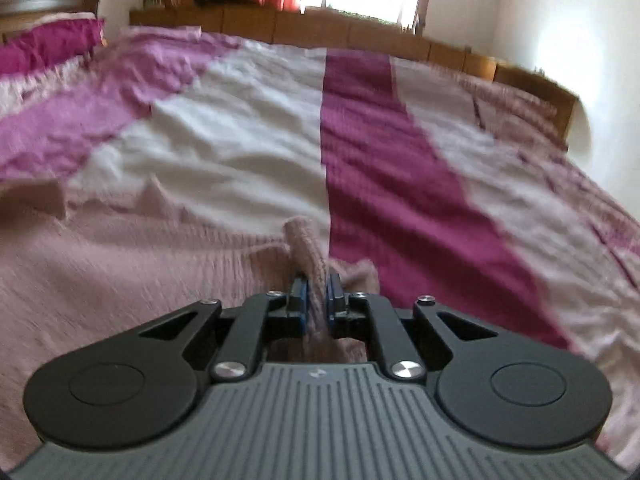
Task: Fold small clothes
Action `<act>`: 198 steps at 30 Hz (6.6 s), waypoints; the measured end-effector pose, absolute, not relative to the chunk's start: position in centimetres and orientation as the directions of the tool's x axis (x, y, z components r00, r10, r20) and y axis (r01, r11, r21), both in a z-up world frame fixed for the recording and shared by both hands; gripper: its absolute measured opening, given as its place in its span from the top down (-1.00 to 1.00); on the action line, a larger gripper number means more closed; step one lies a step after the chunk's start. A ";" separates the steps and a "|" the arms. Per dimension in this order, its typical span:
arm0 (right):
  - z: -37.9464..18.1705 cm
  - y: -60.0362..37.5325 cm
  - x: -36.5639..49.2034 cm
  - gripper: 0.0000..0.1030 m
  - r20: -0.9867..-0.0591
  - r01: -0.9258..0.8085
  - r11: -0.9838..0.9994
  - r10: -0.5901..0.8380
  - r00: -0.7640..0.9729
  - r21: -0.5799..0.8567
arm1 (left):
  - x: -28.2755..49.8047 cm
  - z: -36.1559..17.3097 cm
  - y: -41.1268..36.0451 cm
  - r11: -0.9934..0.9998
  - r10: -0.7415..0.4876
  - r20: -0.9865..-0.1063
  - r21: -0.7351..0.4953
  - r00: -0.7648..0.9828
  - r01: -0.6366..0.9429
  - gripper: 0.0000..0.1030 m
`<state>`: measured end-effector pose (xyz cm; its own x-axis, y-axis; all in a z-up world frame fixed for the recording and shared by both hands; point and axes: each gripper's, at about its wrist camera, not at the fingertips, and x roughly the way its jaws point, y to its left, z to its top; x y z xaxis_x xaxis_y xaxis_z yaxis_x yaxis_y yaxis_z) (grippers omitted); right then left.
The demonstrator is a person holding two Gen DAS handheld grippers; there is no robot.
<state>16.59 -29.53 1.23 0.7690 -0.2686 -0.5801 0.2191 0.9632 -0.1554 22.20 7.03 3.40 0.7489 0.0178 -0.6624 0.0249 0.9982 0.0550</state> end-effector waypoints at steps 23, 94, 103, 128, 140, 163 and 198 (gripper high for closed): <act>4.1 -31.1 11.8 0.05 -0.554 0.270 0.962 -0.204 0.807 0.039 | 25.1 4.2 6.7 0.998 -0.045 -0.645 0.000 0.763 0.059 0.21; 4.2 -15.9 22.3 0.93 -0.670 -0.170 0.985 0.136 0.730 0.015 | 14.2 3.0 8.6 1.000 0.007 -0.711 0.016 0.703 0.007 0.05; 4.6 -14.2 25.3 0.95 -0.608 -0.124 0.979 -0.001 0.794 -0.164 | 14.7 3.0 8.5 1.000 0.024 -0.707 0.023 0.706 -0.011 0.04; 1.8 -25.9 20.0 0.53 -0.670 0.073 0.997 -0.038 0.742 0.024 | 23.2 1.2 2.3 0.980 -0.019 -0.659 0.137 0.752 0.146 0.02; 3.5 -28.7 15.9 0.19 -0.590 0.142 0.980 -0.035 0.807 0.137 | 22.3 2.1 5.9 0.996 -0.079 -0.646 -0.017 0.759 0.089 0.04; 4.7 -29.0 5.2 -0.35 -0.583 0.254 0.933 -0.061 0.810 0.255 | 14.5 6.2 7.8 0.998 -0.058 -0.699 -0.041 0.713 0.041 -0.23; 1.2 -32.0 0.3 -0.58 -0.616 0.352 0.813 0.011 0.788 0.465 | 7.3 5.2 6.1 1.000 0.013 -0.781 0.019 0.624 0.003 -0.42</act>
